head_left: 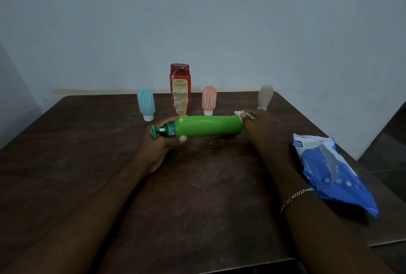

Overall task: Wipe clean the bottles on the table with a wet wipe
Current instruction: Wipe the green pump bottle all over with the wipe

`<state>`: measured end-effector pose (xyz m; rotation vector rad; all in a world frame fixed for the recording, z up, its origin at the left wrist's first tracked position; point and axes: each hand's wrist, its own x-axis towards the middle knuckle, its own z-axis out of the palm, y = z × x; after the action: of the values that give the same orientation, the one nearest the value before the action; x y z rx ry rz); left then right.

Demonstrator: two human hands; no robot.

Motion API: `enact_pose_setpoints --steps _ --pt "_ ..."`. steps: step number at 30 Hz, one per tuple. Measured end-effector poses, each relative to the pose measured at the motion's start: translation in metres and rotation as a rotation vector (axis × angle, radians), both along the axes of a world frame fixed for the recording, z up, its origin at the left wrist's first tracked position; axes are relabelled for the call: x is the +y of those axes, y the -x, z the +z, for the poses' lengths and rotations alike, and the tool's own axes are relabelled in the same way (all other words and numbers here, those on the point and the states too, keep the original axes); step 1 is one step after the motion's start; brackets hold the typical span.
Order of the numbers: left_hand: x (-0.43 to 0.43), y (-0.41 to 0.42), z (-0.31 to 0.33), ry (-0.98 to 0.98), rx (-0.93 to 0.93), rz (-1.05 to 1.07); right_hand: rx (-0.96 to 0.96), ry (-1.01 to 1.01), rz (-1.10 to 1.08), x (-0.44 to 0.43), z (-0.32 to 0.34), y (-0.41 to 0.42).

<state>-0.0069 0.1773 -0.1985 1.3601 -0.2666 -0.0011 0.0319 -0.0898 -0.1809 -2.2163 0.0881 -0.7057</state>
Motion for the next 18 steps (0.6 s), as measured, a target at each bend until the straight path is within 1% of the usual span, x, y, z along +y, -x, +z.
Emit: enact_pose_setpoints --steps 3,8,10,14,18 --pt "0.006 -0.002 0.001 0.069 0.062 -0.019 -0.005 0.001 0.040 0.004 -0.003 -0.003" --pt "0.004 -0.005 0.002 0.355 0.208 0.005 -0.023 -0.035 0.059 0.010 -0.009 -0.005" --pt "-0.002 -0.005 0.003 0.441 0.257 0.033 -0.019 -0.037 0.058 0.010 -0.009 -0.005" --pt "-0.007 -0.008 0.000 0.561 0.281 0.088 -0.025 -0.010 0.070 0.012 -0.009 -0.002" --pt "-0.005 -0.012 -0.002 0.594 0.314 0.112 -0.057 0.036 0.093 0.013 -0.011 0.000"
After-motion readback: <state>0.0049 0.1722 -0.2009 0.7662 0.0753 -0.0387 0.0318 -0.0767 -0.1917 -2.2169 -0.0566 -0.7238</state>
